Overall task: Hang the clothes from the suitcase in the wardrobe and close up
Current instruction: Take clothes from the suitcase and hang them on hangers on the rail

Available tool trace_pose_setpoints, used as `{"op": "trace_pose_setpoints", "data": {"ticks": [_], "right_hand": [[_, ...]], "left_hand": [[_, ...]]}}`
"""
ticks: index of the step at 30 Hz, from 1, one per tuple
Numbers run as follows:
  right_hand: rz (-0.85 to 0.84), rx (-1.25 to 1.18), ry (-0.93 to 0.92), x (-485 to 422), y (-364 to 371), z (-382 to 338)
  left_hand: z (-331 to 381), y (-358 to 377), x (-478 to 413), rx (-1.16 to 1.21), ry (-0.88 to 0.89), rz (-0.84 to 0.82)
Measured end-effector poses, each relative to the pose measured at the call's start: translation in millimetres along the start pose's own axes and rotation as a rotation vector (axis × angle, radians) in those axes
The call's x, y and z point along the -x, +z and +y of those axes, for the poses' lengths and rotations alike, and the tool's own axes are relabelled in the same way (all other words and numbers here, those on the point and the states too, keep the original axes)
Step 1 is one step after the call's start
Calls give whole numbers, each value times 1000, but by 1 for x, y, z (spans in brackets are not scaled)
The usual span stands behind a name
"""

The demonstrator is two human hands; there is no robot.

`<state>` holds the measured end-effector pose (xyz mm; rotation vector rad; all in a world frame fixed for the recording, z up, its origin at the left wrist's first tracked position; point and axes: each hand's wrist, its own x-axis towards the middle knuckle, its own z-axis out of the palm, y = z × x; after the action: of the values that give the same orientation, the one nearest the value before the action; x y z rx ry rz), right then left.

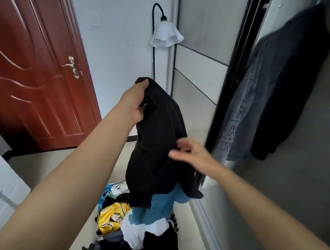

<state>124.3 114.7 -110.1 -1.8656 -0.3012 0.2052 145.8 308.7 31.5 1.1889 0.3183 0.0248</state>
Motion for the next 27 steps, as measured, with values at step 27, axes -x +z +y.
{"op": "trace_pose_setpoints", "data": {"ticks": [27], "right_hand": [[275,-167,342,-53,67,55]], "left_hand": [[-2,-120,41,-415,-11,3]]}}
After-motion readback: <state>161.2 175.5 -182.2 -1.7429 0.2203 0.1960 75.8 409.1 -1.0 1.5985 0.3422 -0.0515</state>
